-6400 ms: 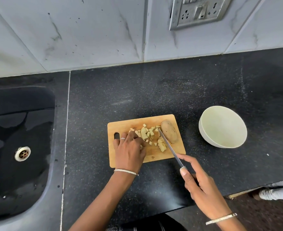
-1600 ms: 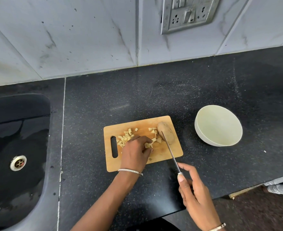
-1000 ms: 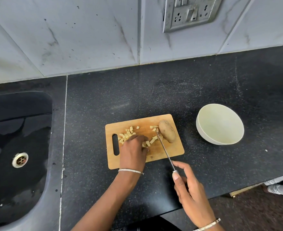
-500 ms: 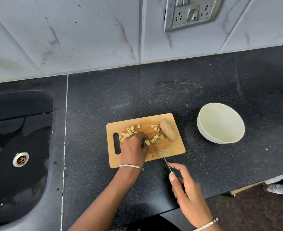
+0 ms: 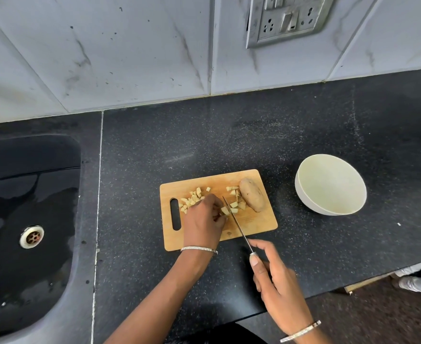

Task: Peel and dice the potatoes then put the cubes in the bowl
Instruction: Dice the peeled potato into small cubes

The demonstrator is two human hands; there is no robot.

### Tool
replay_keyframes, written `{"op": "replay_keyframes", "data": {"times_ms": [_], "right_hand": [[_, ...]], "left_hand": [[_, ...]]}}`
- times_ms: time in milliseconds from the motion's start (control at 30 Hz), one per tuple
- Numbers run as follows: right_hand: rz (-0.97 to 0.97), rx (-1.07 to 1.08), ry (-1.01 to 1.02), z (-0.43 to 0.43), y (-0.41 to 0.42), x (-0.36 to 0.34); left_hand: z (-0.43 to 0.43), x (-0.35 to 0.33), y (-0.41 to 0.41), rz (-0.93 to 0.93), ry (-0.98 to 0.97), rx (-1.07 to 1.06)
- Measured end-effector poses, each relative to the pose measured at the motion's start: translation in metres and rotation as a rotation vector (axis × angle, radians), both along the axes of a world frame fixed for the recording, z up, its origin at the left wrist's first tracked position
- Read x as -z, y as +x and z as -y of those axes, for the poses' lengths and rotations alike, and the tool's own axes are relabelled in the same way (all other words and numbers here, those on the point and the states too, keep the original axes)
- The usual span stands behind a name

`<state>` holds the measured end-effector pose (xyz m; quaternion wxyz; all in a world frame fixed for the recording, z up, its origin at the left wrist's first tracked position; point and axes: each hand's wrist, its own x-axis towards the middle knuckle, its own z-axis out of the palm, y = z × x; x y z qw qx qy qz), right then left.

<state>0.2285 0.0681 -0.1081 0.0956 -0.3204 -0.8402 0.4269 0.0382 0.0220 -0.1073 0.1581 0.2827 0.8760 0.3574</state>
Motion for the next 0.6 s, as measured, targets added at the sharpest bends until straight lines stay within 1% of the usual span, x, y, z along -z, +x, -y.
{"op": "replay_keyframes", "data": {"times_ms": [133,333,600], "right_hand": [[0.031,-0.003,0.001,-0.0035,-0.0026,0.0046],[-0.002,0.006,-0.038,-0.0049,-0.0045,0.0019],[0.036,0.029,-0.049,-0.0060,-0.0068,0.0066]], "left_hand": [[-0.0015,0.0012,0.0003,-0.007,0.009,0.004],[0.0001,0.0028,-0.0019,0.018,0.012,0.002],[0.0034,0.0064,0.0022,0.011,0.051,-0.041]]}}
